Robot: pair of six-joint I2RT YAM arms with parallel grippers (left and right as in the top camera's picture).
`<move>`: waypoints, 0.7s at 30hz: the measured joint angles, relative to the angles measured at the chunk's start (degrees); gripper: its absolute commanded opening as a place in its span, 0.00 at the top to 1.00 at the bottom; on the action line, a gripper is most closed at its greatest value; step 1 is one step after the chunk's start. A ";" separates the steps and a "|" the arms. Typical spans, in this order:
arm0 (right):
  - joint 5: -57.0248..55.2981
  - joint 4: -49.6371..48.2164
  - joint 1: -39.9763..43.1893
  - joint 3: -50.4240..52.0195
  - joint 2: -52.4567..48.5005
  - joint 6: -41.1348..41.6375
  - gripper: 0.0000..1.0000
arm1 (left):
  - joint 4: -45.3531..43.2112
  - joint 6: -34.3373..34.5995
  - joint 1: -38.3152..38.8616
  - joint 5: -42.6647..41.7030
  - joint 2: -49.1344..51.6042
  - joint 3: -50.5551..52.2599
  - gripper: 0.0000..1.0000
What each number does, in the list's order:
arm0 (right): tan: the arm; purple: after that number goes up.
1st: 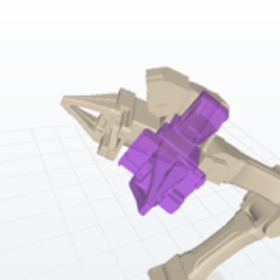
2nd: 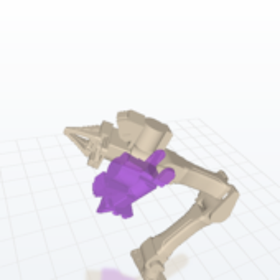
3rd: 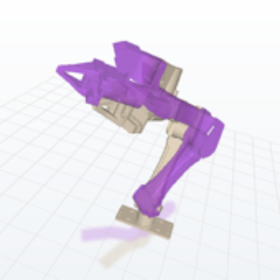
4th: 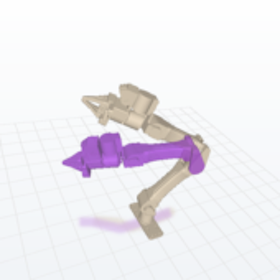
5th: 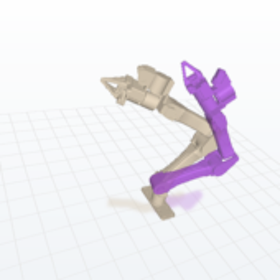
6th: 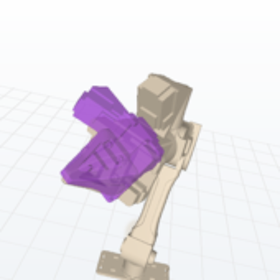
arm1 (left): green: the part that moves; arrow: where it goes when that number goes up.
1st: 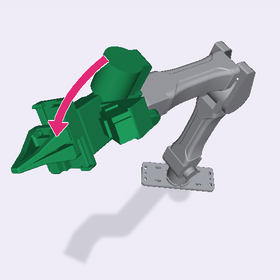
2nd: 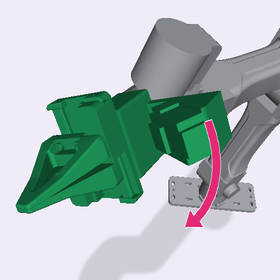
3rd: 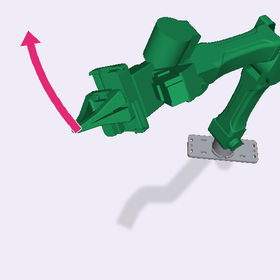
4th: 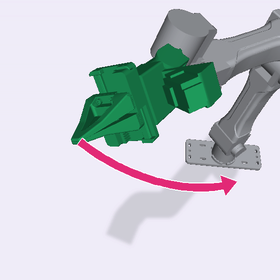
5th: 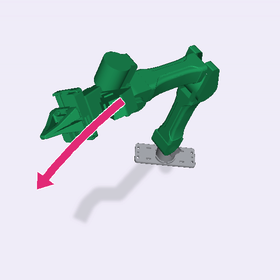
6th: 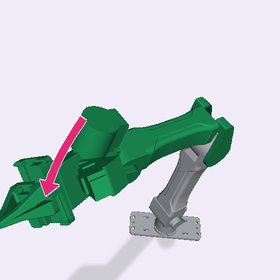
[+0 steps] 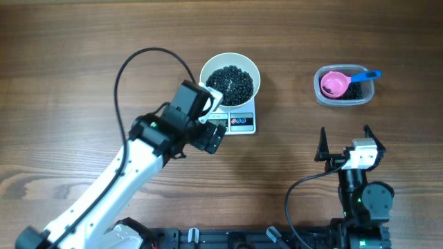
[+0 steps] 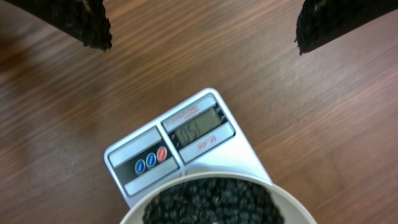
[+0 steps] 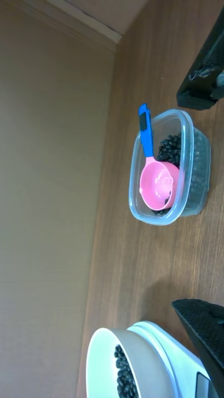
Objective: Scoop item into bowl and weigh 150g on scale
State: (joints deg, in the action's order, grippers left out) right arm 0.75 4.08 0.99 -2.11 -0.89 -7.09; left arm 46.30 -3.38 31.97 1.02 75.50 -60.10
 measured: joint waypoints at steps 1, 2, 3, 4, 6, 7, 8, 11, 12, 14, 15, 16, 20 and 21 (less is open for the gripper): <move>0.02 0.02 0.00 0.00 0.00 0.00 0.00 | 1.33 0.00 -0.11 0.00 -1.42 0.00 0.00; 0.00 0.00 0.00 0.00 0.00 0.00 0.00 | 2.99 0.00 -0.15 0.00 -3.43 0.00 0.00; 0.00 0.00 0.00 0.00 0.00 0.00 0.00 | 3.65 0.00 -0.15 0.00 -4.98 0.02 0.00; 0.00 -0.02 0.00 0.00 0.00 0.00 0.00 | 4.15 0.02 -0.15 0.00 -6.54 0.04 0.00; 0.02 0.00 0.00 0.00 0.00 0.00 0.00 | 4.28 0.02 -0.15 0.00 -10.43 0.04 0.00; 0.00 0.00 0.00 0.00 0.00 0.00 0.00 | 4.35 0.00 -0.22 0.00 -12.09 0.04 0.00; 0.00 0.00 0.00 0.00 0.00 0.00 0.00 | 4.61 0.02 -0.26 -0.02 -13.81 0.04 0.00; 0.02 0.00 0.00 0.00 0.00 0.00 0.00 | 4.96 0.02 -2.34 -0.90 -19.67 0.09 0.00; 0.00 0.00 0.00 0.00 0.00 0.00 0.00 | 4.59 0.00 -3.37 -1.49 -21.16 0.17 0.00; 0.02 0.00 0.00 0.00 0.00 0.00 0.00 | 1.09 0.04 -7.13 -3.04 -26.16 0.92 0.00; 0.00 -0.02 0.00 0.00 0.02 0.00 0.00 | -1.55 0.11 -8.50 -3.34 -28.09 1.95 0.00; 0.02 -0.02 0.00 0.00 0.07 0.00 0.00 | -6.73 0.44 -10.86 -3.89 -31.21 4.55 0.00; 0.02 -0.02 0.00 0.00 0.07 0.00 0.00 | -21.18 5.25 -18.03 -4.37 -40.00 14.99 0.00; 0.00 -0.02 0.00 0.00 0.07 0.02 0.01 | -22.97 6.38 -19.23 -4.33 -41.55 16.98 0.00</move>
State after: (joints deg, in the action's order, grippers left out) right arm 0.75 4.05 0.99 -2.11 -0.82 -7.07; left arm 23.33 3.01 12.73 -3.31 33.95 -43.11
